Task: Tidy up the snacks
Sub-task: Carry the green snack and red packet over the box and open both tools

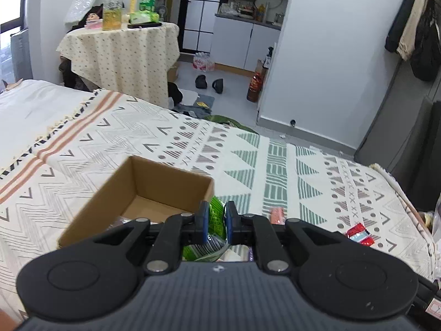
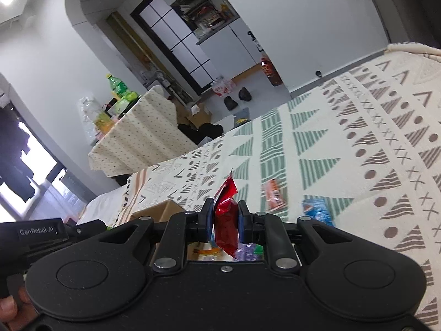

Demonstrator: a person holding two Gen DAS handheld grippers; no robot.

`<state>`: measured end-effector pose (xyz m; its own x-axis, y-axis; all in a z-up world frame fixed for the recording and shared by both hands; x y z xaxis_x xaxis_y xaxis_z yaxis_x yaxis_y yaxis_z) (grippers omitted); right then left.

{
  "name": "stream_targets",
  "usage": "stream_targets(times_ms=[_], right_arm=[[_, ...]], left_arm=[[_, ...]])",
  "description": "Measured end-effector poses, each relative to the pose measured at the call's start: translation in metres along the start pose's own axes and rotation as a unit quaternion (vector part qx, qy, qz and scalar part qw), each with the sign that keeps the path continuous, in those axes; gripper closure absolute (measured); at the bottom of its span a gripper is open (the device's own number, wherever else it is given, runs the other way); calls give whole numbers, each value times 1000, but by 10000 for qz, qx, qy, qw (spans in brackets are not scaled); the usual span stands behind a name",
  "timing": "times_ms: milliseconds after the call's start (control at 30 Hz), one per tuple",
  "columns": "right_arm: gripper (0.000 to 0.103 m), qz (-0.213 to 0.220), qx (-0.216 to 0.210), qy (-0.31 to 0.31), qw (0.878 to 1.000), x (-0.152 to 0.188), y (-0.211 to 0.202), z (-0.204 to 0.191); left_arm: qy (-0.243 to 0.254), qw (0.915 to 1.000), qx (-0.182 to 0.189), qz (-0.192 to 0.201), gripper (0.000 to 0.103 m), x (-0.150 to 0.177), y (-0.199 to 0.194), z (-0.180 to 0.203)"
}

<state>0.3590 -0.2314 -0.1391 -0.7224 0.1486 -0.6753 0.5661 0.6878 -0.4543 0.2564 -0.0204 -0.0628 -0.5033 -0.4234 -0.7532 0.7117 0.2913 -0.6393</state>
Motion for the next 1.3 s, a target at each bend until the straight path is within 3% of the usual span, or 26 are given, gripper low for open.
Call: stream_targets(times_ms=[667, 1067, 1300], right_arm=[[86, -54, -377, -781, 9962, 17, 6, -88], [86, -228, -535, -1230, 9907, 35, 24, -134], [86, -453, -503, -1407, 9877, 48, 43, -147]], left_arm=[[-518, 9985, 50, 150, 92, -29, -16, -90], [-861, 9960, 116, -200, 92, -22, 12, -137], [-982, 9935, 413, -409, 91, -21, 28, -154]])
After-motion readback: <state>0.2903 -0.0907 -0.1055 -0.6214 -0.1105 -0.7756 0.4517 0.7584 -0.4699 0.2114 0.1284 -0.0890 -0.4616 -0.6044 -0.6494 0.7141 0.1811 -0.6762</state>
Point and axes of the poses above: each gripper's, at about its wrist camera, not at the fingertips, and y roughly the way its jaws point, z to its right, x to its underside, the point moved 1 cm from there along y, roughly the way its jaws point
